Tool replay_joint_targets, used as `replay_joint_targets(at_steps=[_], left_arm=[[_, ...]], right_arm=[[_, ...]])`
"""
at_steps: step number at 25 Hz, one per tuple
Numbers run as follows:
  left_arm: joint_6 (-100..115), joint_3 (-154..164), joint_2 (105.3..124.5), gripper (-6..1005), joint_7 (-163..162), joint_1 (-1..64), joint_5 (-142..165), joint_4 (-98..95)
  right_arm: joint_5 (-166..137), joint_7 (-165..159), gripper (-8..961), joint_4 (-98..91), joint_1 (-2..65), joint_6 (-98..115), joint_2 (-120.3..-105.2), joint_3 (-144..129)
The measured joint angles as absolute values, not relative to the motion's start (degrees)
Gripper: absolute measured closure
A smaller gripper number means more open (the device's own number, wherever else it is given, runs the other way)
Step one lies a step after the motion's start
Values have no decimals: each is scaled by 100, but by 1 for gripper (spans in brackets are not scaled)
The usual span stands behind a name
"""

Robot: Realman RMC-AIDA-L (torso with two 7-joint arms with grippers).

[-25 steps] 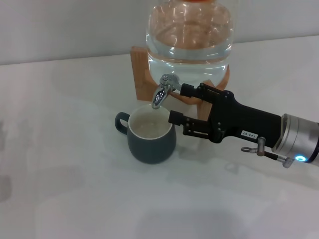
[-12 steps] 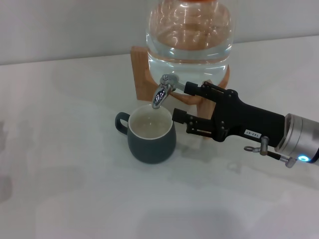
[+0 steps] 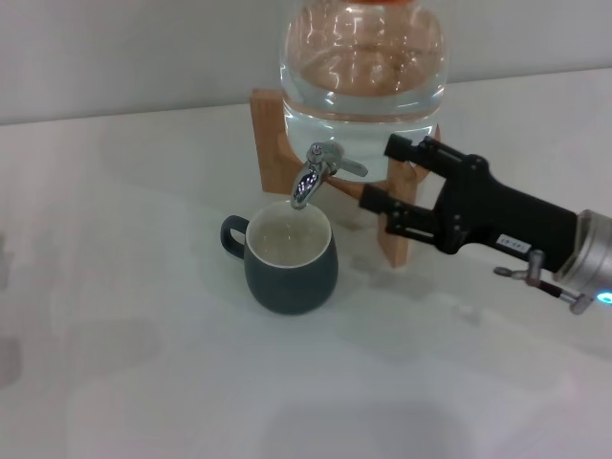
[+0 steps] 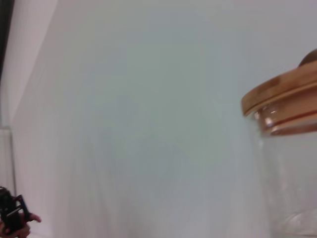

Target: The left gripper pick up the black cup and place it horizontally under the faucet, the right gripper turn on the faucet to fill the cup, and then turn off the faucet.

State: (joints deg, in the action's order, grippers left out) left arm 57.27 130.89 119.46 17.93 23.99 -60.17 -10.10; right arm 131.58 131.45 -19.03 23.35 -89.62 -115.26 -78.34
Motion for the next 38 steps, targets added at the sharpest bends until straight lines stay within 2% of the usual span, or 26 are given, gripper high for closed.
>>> replay_joint_targets(at_steps=[16, 26, 38], left_arm=[[5717, 13035, 11936, 120, 1793, 2432, -6094, -1010], [5751, 13034, 11928, 120, 1793, 2463, -6497, -1003], [6349, 13034, 11927, 120, 1800, 2447, -7089, -790]], right_arm=[[13110, 13240, 113, -1951, 1933, -8656, -11404, -6136], [13152, 13632, 113, -1886, 1850, -7947, -11497, -5035], [13255, 14279, 113, -1775, 1979, -7794, -11515, -4359]])
